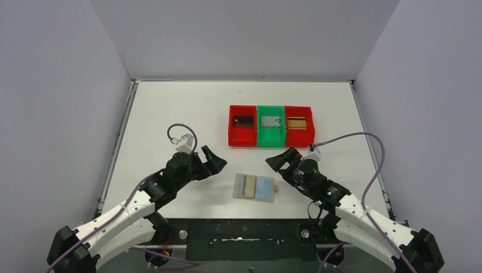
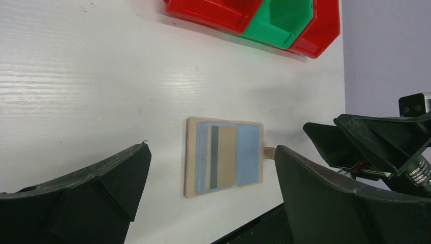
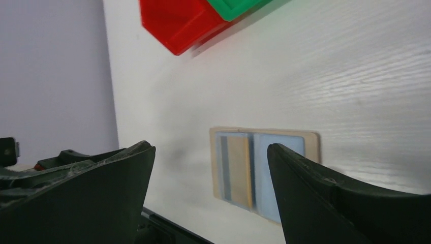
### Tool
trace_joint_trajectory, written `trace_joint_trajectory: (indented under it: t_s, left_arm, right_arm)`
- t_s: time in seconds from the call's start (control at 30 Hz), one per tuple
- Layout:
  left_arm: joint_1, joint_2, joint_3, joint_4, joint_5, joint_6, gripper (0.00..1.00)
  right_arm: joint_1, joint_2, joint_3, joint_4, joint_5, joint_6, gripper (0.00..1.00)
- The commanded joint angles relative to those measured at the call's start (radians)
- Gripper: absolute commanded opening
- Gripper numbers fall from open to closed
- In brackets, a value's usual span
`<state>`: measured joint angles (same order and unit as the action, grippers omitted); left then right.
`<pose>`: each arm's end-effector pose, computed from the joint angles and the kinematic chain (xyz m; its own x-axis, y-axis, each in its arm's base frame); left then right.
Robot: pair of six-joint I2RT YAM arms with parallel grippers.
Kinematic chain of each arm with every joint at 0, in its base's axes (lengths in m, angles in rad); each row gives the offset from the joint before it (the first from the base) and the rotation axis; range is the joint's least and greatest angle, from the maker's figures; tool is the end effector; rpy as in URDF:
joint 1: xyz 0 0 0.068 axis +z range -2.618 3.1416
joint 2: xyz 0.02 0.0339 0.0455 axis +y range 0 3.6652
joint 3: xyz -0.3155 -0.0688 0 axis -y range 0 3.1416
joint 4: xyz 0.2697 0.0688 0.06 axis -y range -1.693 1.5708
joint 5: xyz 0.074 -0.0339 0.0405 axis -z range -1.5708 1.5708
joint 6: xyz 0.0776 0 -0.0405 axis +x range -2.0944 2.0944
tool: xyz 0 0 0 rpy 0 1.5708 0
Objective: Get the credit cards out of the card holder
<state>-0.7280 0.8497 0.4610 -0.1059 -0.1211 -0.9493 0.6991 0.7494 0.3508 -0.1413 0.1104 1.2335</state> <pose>0.1682 -0.1374 0.2321 -0.6788 -0.4761 -0.5591 0.0503 0.7294 -0.6822 0.1513 0.1160 0.2013 -0.6655 0.6658 -0.3373 0.1836 0.5841 0.7907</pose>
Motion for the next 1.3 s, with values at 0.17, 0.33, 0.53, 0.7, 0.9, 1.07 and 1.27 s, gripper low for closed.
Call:
trace_joint_trajectory:
  t_s: [0.17,0.33,0.53,0.7,0.9,1.07,1.27]
  left_arm:
    - [0.049,-0.069,-0.066,0.053,0.100,-0.029,0.95]
    - [0.051,0.046,-0.044,0.107,0.227,-0.008,0.84]
    - [0.043,0.218,0.033,0.109,0.320,0.052,0.70]
    - [0.000,0.322,0.076,0.143,0.351,0.066,0.62]
    - [-0.069,0.446,0.160,0.133,0.328,0.097,0.54]
    - [-0.089,0.519,0.192,0.121,0.321,0.115,0.48]
    - [-0.120,0.610,0.240,0.109,0.324,0.126,0.43]
  right_arm:
    - [-0.005,0.173,-0.109,0.506,-0.221,0.036,0.82]
    - [0.034,0.379,-0.026,0.462,-0.285,0.017,0.71]
    - [0.062,0.485,0.021,0.415,-0.273,0.016,0.63]
    - [0.065,0.503,0.013,0.384,-0.267,0.025,0.57]
    - [0.060,0.505,-0.036,0.446,-0.290,0.046,0.49]
    - [0.059,0.534,-0.050,0.493,-0.321,0.047,0.46]
    - [0.059,0.570,-0.053,0.521,-0.342,0.050,0.41]
